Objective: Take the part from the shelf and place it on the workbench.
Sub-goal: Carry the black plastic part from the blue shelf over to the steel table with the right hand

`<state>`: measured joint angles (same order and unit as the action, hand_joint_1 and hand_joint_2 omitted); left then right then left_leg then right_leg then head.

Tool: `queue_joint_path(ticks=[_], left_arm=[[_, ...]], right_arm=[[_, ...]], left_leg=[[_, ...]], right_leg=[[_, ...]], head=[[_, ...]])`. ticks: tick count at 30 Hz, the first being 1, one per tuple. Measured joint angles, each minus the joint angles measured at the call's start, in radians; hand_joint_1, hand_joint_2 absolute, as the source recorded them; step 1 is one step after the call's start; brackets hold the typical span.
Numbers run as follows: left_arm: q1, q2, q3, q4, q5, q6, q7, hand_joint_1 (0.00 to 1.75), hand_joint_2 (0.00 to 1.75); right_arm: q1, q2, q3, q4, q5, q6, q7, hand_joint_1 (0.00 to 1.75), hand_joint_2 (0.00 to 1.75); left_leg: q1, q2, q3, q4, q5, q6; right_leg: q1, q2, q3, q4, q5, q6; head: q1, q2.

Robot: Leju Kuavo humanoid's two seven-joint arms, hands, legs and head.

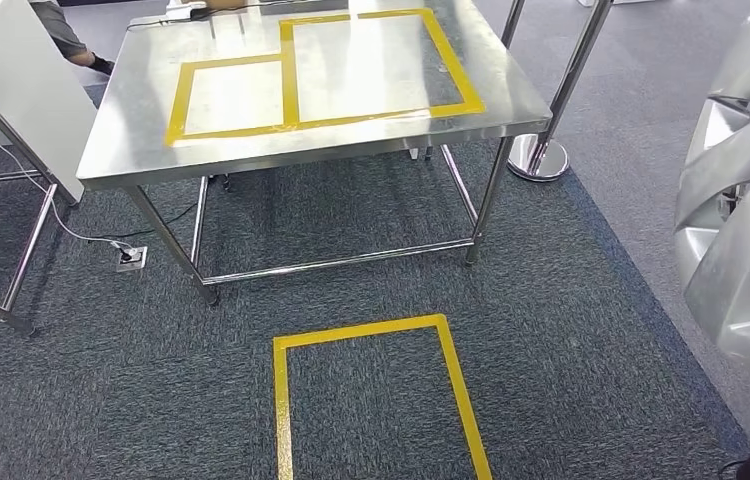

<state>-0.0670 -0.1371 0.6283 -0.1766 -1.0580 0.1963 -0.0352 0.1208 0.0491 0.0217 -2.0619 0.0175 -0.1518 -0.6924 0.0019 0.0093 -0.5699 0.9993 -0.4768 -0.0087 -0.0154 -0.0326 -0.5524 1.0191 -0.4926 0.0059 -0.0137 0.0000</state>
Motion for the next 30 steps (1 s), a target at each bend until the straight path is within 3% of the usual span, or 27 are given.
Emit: queue_joint_path(ticks=[7,24,28,30], left_arm=[[0.000,0.000,0.008,0.000,0.000,-0.001,0.002,0.00,1.75],[0.000,-0.001,0.012,0.000,-0.001,-0.010,0.007,0.00,1.75],[0.000,0.001,0.012,0.000,-0.001,-0.012,0.009,0.00,1.75],[0.000,0.000,0.013,0.000,-0.001,-0.015,0.011,0.00,1.75]], right_arm=[[-0.002,0.002,-0.001,0.000,0.000,0.015,0.000,1.75,1.75],[-0.005,0.005,-0.004,0.000,0.000,0.018,0.000,1.75,1.75],[-0.005,0.007,-0.005,0.000,0.000,0.018,0.000,1.75,1.75],[-0.007,0.008,-0.005,0.000,0.000,0.019,0.000,1.75,1.75]], left_leg=[[-0.001,-0.003,0.000,0.001,-0.002,0.009],[0.001,-0.003,0.000,0.002,-0.003,0.009],[-0.004,-0.004,-0.002,0.004,-0.010,0.026],[0.002,-0.005,0.011,-0.015,-0.001,0.036]], right_leg=[[-0.001,0.000,0.008,-0.013,0.007,0.011],[0.003,0.000,0.008,-0.014,0.007,0.012],[-0.003,-0.002,0.011,-0.021,0.009,0.025],[-0.003,0.001,0.011,-0.013,0.002,0.030]], head=[[0.005,0.000],[0.005,0.000],[0.003,0.000],[0.003,0.000]])
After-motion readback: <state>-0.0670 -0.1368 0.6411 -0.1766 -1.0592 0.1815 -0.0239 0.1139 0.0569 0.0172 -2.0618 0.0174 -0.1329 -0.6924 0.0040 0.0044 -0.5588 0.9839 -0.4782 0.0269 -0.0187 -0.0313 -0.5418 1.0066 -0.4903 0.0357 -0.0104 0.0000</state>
